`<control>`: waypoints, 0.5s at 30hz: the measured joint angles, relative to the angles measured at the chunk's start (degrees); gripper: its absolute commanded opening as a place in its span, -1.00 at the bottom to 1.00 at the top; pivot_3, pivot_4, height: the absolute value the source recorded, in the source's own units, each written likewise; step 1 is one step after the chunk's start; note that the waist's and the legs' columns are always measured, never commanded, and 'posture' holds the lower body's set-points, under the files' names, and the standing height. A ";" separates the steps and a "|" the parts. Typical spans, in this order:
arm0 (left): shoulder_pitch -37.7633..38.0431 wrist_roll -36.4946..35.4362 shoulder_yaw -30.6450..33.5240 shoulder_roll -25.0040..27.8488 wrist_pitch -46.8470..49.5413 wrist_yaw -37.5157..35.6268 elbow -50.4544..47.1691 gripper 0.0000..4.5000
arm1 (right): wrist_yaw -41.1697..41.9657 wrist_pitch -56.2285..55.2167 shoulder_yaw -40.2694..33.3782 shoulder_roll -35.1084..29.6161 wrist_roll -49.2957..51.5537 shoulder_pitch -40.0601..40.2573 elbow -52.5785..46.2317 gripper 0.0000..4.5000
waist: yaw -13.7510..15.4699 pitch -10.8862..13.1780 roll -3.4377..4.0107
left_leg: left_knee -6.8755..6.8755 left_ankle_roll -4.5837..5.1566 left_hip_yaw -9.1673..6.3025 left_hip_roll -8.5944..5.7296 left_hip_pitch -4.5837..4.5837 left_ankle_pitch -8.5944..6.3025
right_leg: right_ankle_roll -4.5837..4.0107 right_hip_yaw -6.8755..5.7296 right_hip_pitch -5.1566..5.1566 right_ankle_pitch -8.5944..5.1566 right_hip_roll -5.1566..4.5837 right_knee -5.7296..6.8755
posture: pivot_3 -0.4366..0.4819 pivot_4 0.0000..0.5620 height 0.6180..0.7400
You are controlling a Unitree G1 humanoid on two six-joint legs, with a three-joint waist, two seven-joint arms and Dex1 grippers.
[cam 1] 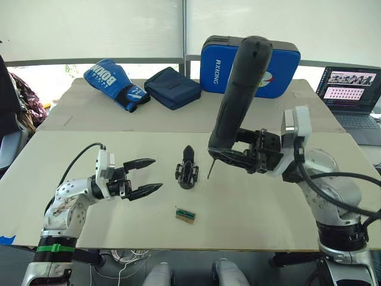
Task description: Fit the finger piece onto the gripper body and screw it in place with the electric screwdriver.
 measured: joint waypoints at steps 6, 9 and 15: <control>-1.73 0.58 0.03 -0.35 0.38 0.32 1.31 1.00 | -2.47 0.09 0.01 1.92 -1.06 -3.51 5.06 -0.15 | -0.14 0.00 0.00 | -0.01 0.00 0.00 -0.02 -0.14 0.00 | -0.01 0.01 -0.12 0.01 -0.02 0.01 | -0.05 -0.47 1.00; -2.22 0.79 -0.03 -0.92 0.48 0.45 1.68 1.00 | -3.31 0.10 0.05 2.94 -1.56 -5.67 6.93 -0.15 | -0.11 0.01 0.01 | -0.01 0.00 -0.01 -0.02 -0.15 0.00 | -0.01 0.00 -0.13 0.02 -0.03 0.01 | -0.05 -0.47 1.00; -3.27 0.92 -0.43 -1.65 2.07 1.04 1.84 1.00 | -3.77 1.06 0.58 5.06 -1.56 -8.53 8.78 -0.15 | -0.11 0.01 0.01 | -0.01 0.00 -0.01 -0.04 -0.15 0.00 | -0.01 0.00 -0.13 0.02 -0.04 0.01 | -0.05 -0.47 1.00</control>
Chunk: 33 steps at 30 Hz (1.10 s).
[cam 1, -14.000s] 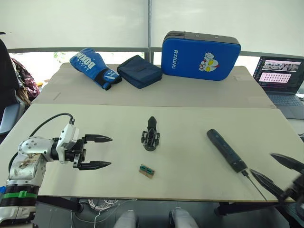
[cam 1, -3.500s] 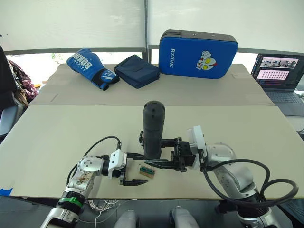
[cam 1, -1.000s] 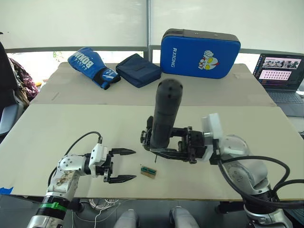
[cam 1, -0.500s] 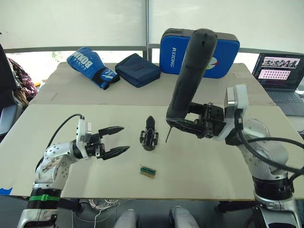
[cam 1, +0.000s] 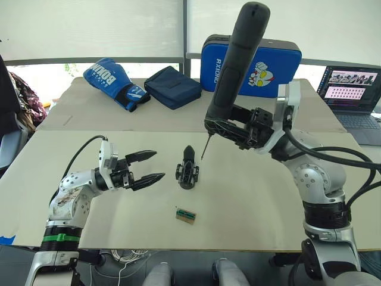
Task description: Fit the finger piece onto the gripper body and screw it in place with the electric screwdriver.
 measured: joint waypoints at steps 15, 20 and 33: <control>0.03 2.14 -2.63 -0.50 0.95 -0.05 -0.02 1.00 | 0.36 0.60 5.62 6.45 -4.48 -3.00 2.18 -0.15 | -0.15 0.00 0.01 | -0.01 0.00 -0.01 -0.01 0.00 0.00 | -0.01 0.00 -0.04 0.00 0.00 0.02 | -0.05 -0.47 1.00; 0.68 3.04 -3.10 -0.53 0.81 -0.12 -0.03 1.00 | 0.60 0.60 6.52 7.68 -5.80 -3.07 2.97 -0.15 | -0.18 0.01 0.01 | -0.01 0.00 -0.02 -0.01 -0.01 0.00 | -0.01 0.00 -0.04 0.00 0.00 0.02 | -0.05 -0.47 1.00; 2.22 4.22 -3.67 -1.18 0.50 -0.06 -0.78 1.00 | 2.87 0.38 8.44 8.40 -8.70 -2.26 3.82 -0.15 | -0.23 0.01 0.02 | -0.01 0.00 -0.02 -0.01 0.00 0.00 | -0.01 0.00 -0.05 0.01 0.00 0.03 | -0.05 -0.47 1.00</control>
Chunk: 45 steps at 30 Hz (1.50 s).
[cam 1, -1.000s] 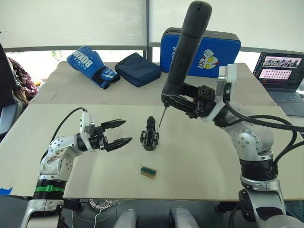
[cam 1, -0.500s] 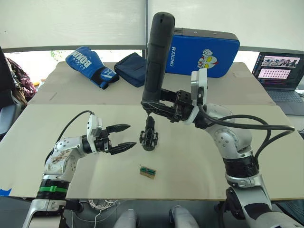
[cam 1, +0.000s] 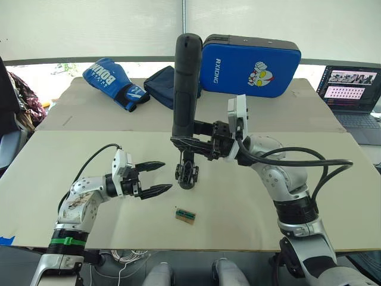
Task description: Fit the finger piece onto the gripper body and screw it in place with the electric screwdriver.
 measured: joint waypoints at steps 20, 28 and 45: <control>1.58 0.24 -0.03 -0.34 -1.41 -0.13 0.00 1.00 | 1.45 -1.51 0.12 0.35 -2.46 0.95 0.91 -0.15 | -0.01 0.00 0.00 | 0.00 0.00 -0.01 0.00 0.00 0.00 | 0.00 0.00 0.00 0.00 0.00 0.00 | -0.05 -0.47 1.00; 1.61 0.27 -0.10 -0.50 -1.80 -0.47 0.02 1.00 | 1.50 -1.95 0.14 1.23 -2.94 1.07 1.51 -0.15 | -0.01 0.00 0.00 | 0.00 0.00 -0.01 0.00 0.00 0.00 | 0.00 0.00 0.00 0.00 0.00 0.00 | -0.05 -0.47 1.00; 2.12 1.14 -0.23 -0.95 -2.94 -0.25 0.15 1.00 | 1.86 -1.95 0.14 1.24 -3.61 1.20 1.75 -0.15 | -0.05 0.00 0.00 | 0.00 0.00 -0.01 0.00 0.00 0.00 | 0.00 0.00 0.00 0.00 0.00 0.00 | -0.05 -0.47 1.00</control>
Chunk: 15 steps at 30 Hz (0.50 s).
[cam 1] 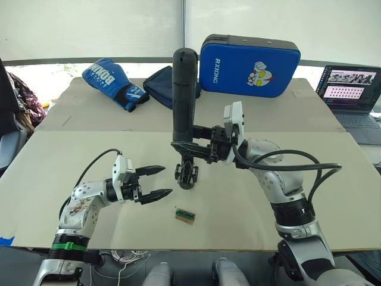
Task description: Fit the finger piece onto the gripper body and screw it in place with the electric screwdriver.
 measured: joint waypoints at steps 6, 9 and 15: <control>-0.27 3.54 -1.34 -1.05 -2.29 1.71 2.47 1.00 | 0.29 -0.65 0.20 0.13 -0.62 0.64 -0.01 -0.15 | 0.03 0.00 0.00 | 0.00 0.00 0.00 -0.01 0.01 0.00 | 0.00 0.00 0.00 0.00 0.00 0.00 | -0.05 -0.47 1.00; -1.20 5.01 -2.23 -2.22 -3.22 2.57 3.74 1.00 | 0.37 -0.97 0.23 0.28 -1.09 0.64 -0.01 -0.15 | 0.05 0.00 0.00 | 0.00 0.00 0.00 -0.01 0.01 0.00 | 0.00 0.00 0.01 0.00 0.00 0.00 | -0.05 -0.47 1.00; -4.25 7.96 -3.87 -4.50 -4.88 3.85 7.07 1.00 | 0.51 -1.00 0.29 0.32 -1.20 0.64 -0.01 -0.15 | 0.13 0.00 0.00 | 0.00 0.00 0.01 -0.03 0.01 0.00 | 0.00 0.00 0.02 0.00 -0.01 0.01 | -0.05 -0.47 1.00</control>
